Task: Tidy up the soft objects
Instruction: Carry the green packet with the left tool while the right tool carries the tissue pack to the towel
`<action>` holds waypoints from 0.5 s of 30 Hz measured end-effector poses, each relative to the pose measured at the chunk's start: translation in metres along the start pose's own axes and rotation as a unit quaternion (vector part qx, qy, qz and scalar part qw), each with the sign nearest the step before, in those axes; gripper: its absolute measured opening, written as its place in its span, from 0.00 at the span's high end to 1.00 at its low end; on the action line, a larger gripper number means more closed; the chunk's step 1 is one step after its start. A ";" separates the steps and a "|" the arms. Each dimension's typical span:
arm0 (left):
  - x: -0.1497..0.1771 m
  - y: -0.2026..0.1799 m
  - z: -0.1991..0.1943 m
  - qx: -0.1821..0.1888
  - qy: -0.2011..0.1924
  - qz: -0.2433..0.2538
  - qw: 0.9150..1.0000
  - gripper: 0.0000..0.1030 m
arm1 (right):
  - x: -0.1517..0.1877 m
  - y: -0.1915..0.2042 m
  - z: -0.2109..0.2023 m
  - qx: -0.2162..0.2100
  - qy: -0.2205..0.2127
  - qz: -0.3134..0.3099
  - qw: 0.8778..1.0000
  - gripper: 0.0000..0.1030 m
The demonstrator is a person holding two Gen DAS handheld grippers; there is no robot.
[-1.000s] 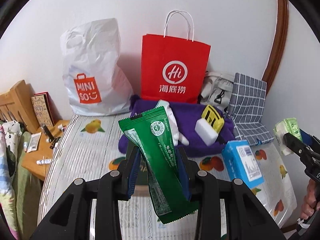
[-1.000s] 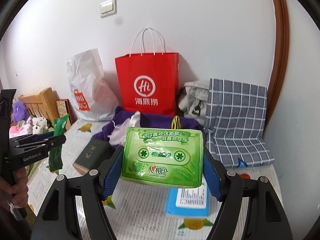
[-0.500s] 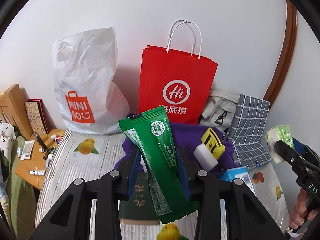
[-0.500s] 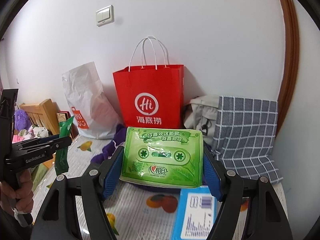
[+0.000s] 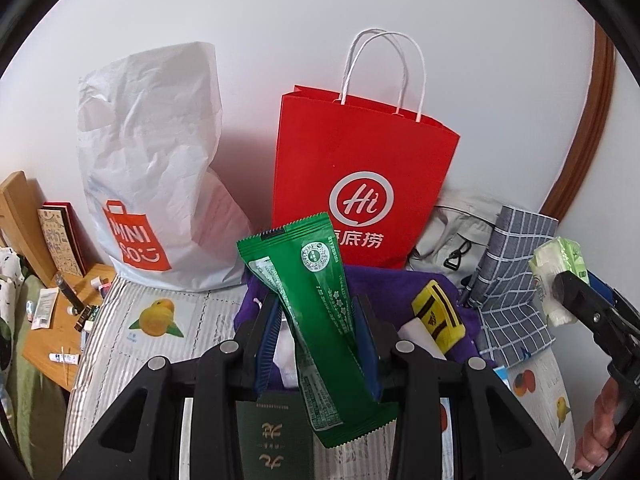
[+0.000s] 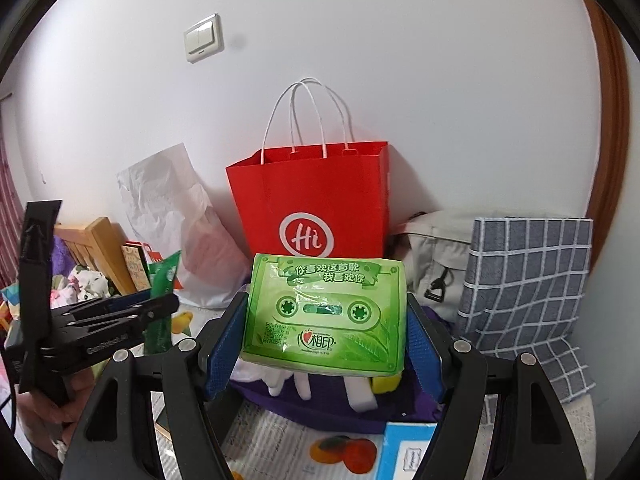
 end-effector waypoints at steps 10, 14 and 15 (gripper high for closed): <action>0.001 0.005 0.050 0.005 0.036 -0.016 0.999 0.66 | 0.012 -0.009 0.040 -0.020 0.037 0.006 0.999 0.29; 0.004 0.008 0.063 0.007 0.049 -0.019 0.999 0.66 | 0.020 -0.015 0.060 -0.015 0.060 0.012 0.998 0.29; 0.006 0.009 0.067 0.006 0.053 -0.020 0.998 0.66 | 0.023 -0.016 0.065 -0.017 0.067 0.014 0.998 0.29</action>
Point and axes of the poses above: each gripper's, at about its wrist camera, not at the fingertips, and z roughly the way its jaws point, y to its left, x to its underside, the point moved 7 cm from there along z, roughly the way its jaws point, and after that the axes turned 1 degree about -y, right-handed, at the moved point
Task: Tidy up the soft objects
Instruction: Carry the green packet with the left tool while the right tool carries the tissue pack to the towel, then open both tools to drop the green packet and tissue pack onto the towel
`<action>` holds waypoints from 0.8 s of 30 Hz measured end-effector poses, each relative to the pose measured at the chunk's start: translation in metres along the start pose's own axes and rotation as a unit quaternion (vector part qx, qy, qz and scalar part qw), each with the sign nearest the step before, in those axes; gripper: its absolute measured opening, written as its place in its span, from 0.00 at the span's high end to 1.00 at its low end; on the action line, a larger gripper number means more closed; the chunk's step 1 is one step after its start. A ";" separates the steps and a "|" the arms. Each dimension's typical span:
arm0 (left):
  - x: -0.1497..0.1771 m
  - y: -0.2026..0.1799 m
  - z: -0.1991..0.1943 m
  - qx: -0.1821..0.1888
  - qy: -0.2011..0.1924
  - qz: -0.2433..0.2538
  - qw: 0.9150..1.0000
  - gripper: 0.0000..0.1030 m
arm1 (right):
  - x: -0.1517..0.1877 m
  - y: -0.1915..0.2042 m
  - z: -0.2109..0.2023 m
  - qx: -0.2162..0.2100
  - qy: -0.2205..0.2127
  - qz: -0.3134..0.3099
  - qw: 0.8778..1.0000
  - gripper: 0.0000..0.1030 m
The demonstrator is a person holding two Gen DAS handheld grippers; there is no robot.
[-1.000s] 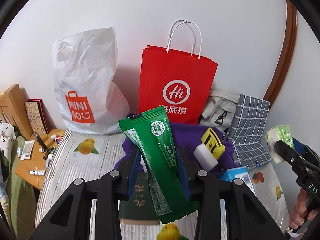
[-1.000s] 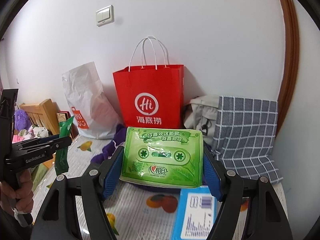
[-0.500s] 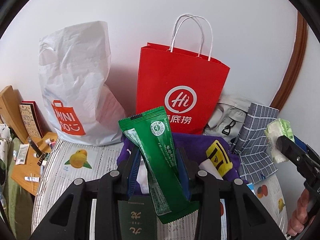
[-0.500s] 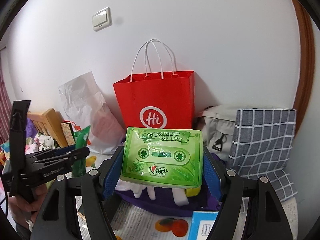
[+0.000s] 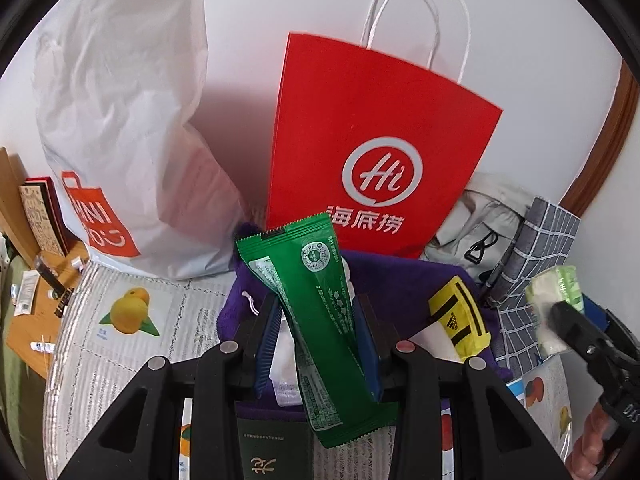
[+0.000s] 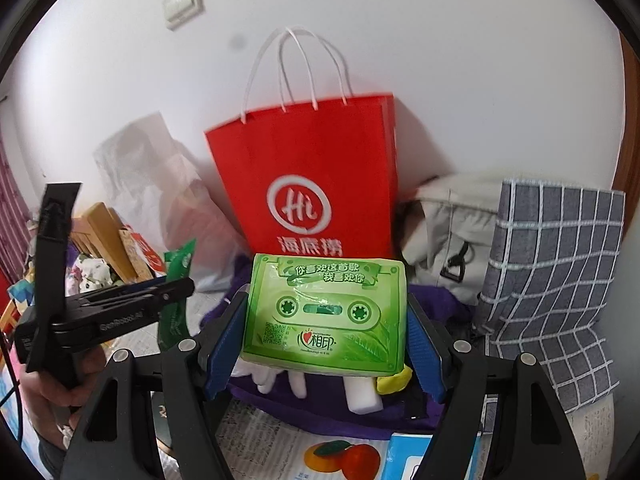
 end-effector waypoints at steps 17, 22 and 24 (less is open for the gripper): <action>0.011 0.021 0.057 0.026 0.063 -0.032 0.997 0.66 | 0.033 -0.001 0.076 -0.008 0.083 -0.002 0.996 0.29; 0.016 0.024 0.069 0.041 0.082 -0.045 0.995 0.66 | 0.050 0.001 0.103 -0.011 0.124 0.001 0.992 0.29; 0.018 0.025 0.072 0.046 0.088 -0.049 0.994 0.66 | 0.054 0.002 0.110 -0.013 0.134 -0.002 0.991 0.29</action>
Point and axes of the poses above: each gripper's, at about its wrist camera, not at the fingertips, and z roughly the way its jaws point, y to its left, x to its underside, the point moved 7 cm from there along z, roughly the way its jaws point, and after that the axes turned 1 degree about -y, right-handed, at the moved point
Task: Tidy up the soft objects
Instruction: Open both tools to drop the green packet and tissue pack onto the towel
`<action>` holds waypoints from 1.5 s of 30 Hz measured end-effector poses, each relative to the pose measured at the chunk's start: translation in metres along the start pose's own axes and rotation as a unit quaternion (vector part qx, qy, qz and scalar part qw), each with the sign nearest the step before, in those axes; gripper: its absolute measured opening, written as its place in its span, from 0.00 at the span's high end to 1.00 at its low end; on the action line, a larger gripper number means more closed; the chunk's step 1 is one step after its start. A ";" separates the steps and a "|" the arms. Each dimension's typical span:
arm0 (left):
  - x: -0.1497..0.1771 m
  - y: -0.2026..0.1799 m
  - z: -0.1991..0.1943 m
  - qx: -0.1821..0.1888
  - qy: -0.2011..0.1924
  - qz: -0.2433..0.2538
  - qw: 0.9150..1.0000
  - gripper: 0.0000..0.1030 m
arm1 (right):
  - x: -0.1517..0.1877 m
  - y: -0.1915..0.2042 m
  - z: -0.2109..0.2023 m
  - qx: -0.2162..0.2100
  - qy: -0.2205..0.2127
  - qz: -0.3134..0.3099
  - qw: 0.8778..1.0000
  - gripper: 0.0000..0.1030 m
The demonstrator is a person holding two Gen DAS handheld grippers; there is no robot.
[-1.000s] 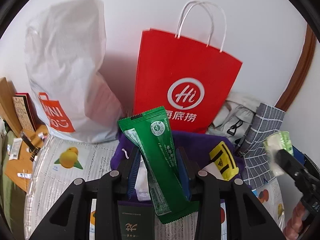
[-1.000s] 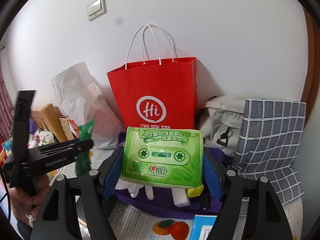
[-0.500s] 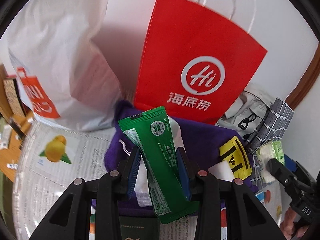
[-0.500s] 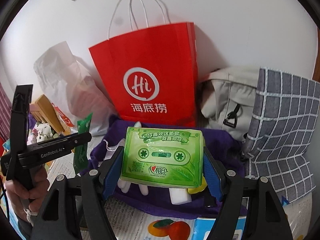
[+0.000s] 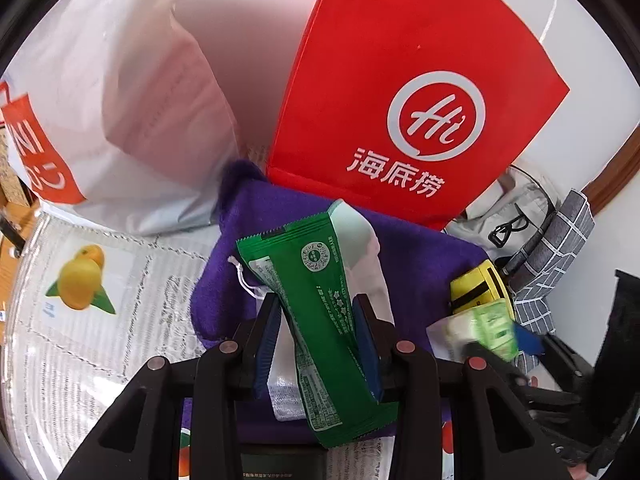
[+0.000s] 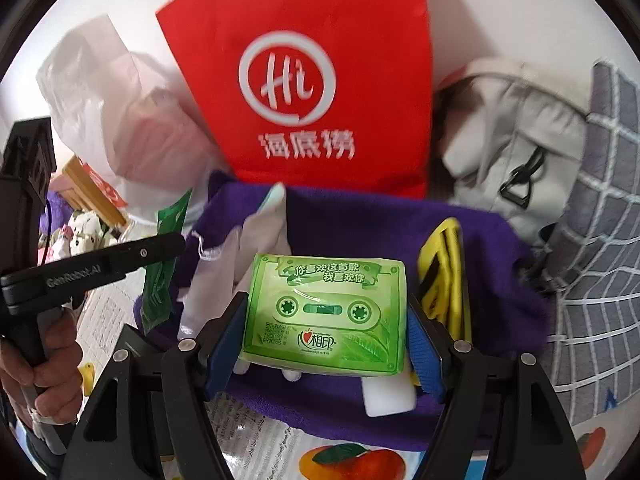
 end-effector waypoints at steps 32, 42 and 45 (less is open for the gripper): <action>0.008 -0.002 0.027 0.036 0.032 -0.019 0.999 0.61 | -0.001 0.003 0.014 0.035 -0.010 -0.035 0.999 0.22; 0.004 0.000 0.026 0.033 0.020 -0.038 0.999 0.32 | -0.010 -0.004 -0.017 0.029 -0.040 -0.022 0.999 0.22; 0.003 0.002 0.023 0.022 0.017 -0.033 0.999 0.31 | -0.012 -0.004 -0.025 0.030 -0.050 -0.022 0.998 0.22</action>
Point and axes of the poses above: each gripper's, at about its wrist camera, not at the fingertips, and z roughly the way its jaws point, y to its left, x to its underside, the point moved 7 cm from there along z, roughly the way its jaws point, and after that the axes turned 1 degree about -y, right-handed, at the moved point
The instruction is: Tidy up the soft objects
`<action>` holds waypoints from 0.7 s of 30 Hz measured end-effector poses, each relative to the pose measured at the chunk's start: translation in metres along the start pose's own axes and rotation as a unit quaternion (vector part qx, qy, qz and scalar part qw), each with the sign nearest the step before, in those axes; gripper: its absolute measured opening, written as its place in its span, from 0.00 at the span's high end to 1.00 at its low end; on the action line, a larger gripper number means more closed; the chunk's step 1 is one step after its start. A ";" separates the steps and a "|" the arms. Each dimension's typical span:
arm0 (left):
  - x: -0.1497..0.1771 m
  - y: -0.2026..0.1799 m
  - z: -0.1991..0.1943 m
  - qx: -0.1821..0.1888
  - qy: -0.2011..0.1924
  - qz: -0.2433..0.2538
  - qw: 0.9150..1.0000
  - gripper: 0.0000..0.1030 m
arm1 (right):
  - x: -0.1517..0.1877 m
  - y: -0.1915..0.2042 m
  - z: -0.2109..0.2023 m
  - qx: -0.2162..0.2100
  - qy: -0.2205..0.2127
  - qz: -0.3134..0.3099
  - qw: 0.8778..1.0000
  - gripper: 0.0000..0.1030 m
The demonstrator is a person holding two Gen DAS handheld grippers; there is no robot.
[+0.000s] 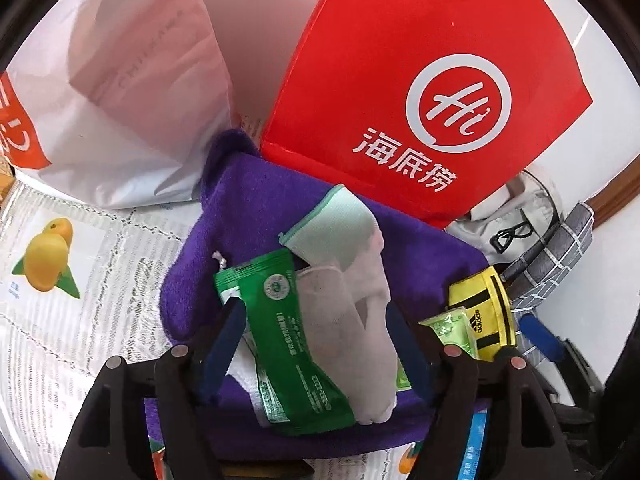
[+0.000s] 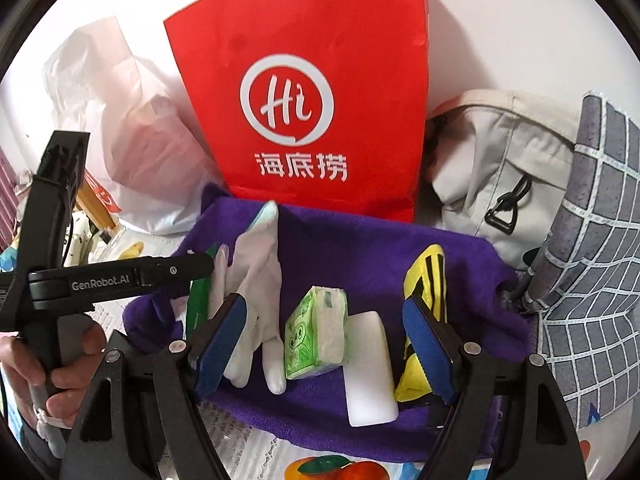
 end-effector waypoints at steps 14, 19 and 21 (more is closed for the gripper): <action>0.001 -0.029 -0.070 -0.098 -0.076 0.090 0.988 0.28 | 0.002 -0.001 -0.054 0.052 -0.025 0.000 0.998 0.22; 0.024 -0.041 -0.104 -0.127 -0.102 0.121 0.979 0.27 | 0.021 -0.002 -0.083 0.047 -0.023 0.009 0.999 0.22; 0.038 -0.045 -0.116 -0.130 -0.106 0.127 0.978 0.27 | 0.031 -0.002 -0.101 0.049 -0.029 0.019 0.998 0.22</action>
Point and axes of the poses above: each gripper's, at about its wrist camera, not at the fingertips, and z roughly the way its jaws point, y to its left, x to its underside, the point moved 7 cm from there along z, roughly the way its jaws point, and after that the axes turned 1 degree about -y, right-handed, at the moved point
